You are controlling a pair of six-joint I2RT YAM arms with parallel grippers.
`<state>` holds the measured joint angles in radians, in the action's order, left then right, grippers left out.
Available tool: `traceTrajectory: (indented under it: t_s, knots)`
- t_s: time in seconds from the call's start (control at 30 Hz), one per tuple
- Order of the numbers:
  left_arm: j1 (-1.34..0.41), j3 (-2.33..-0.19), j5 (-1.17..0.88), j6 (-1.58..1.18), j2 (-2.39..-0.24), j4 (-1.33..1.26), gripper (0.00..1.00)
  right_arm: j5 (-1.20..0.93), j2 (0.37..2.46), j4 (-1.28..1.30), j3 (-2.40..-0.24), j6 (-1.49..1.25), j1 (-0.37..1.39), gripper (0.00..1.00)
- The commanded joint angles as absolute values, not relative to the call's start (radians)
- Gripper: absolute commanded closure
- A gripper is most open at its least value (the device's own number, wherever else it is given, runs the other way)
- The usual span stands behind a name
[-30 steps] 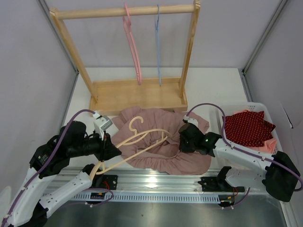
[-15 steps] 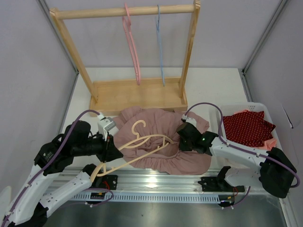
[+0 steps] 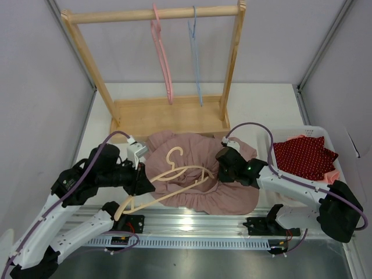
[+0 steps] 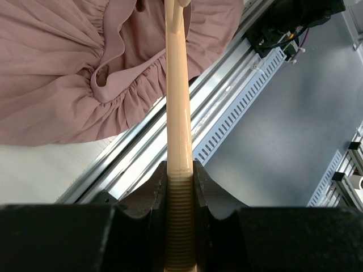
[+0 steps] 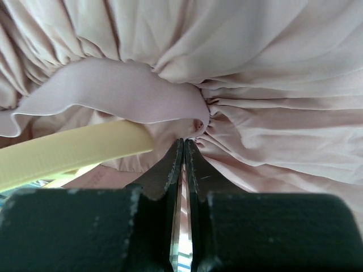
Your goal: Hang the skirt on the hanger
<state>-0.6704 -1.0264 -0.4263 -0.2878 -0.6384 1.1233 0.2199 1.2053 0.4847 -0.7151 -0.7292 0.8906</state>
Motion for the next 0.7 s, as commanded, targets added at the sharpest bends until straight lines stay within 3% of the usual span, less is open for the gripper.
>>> traceTrajectory:
  t_s: [0.0,0.67]
  knots:
    - [-0.678,-1.031,-0.454,-0.287,-0.676,1.011,1.00,0.233,1.174,0.497,-0.773,-0.712,0.890,0.93]
    - [-0.678,-0.934,-0.575,-0.301,-0.851,0.693,1.00,0.253,1.104,0.630,-0.910,-0.681,0.910,0.97]
